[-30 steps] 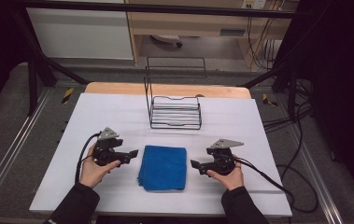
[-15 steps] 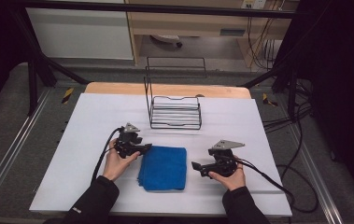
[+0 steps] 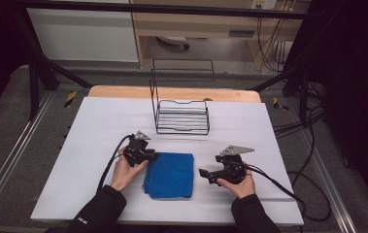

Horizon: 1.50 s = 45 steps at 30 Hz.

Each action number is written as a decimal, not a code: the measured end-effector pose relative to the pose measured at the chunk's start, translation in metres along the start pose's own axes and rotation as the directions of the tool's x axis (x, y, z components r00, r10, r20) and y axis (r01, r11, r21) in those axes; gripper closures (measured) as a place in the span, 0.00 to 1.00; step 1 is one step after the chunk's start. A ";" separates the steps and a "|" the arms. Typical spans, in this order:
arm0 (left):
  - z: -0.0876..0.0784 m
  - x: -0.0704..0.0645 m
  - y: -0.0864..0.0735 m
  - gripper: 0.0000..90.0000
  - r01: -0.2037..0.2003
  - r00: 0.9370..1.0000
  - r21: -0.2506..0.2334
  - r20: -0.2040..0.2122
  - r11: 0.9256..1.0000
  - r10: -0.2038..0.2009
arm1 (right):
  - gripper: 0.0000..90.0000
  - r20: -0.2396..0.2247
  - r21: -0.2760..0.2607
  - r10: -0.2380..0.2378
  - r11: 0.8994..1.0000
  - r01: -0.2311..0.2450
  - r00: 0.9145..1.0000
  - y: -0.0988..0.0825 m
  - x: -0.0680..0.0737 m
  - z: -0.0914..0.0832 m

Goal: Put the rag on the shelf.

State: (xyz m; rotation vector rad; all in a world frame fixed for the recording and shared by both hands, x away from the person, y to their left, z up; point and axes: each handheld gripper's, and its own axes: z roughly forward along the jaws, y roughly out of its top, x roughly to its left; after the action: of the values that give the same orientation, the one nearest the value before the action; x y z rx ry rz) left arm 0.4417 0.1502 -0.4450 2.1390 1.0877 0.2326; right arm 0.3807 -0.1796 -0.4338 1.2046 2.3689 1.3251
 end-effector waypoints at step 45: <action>0.001 -0.001 -0.003 0.92 -0.037 0.999 -0.004 0.029 0.999 0.037 | 0.79 0.022 0.097 0.078 0.992 -0.080 0.997 0.029 -0.003 0.072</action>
State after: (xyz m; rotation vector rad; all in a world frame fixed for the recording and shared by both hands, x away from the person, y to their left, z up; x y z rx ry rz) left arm 0.4394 0.1498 -0.4473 2.1548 1.0313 0.2198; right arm 0.4350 -0.1281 -0.4539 1.3444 2.4222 1.2280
